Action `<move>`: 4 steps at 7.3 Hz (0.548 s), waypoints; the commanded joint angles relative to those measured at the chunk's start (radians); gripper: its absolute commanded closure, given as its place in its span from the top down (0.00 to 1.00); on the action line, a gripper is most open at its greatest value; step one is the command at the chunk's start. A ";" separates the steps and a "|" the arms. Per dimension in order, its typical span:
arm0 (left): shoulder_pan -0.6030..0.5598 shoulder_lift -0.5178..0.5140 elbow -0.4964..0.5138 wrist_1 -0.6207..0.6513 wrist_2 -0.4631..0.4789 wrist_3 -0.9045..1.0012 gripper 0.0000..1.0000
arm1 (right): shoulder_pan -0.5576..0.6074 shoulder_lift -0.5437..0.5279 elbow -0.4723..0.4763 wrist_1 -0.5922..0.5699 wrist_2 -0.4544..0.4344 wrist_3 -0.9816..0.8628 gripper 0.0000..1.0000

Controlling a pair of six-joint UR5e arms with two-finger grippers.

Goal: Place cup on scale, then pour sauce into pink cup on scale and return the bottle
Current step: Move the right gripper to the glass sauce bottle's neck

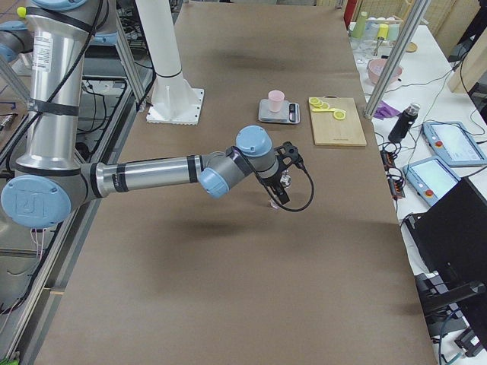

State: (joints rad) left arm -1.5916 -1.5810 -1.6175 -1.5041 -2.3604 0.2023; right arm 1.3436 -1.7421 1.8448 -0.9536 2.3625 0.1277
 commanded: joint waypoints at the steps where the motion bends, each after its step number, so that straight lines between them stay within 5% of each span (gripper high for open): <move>1: -0.001 0.002 -0.001 -0.001 -0.002 0.000 0.98 | -0.021 -0.025 -0.123 0.294 0.026 -0.003 0.99; 4: 0.001 0.007 0.001 -0.022 0.000 -0.001 0.98 | -0.023 0.103 -0.423 0.626 0.090 -0.007 0.99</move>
State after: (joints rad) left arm -1.5921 -1.5763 -1.6175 -1.5203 -2.3616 0.2015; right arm 1.3214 -1.7062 1.5506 -0.4533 2.4112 0.1220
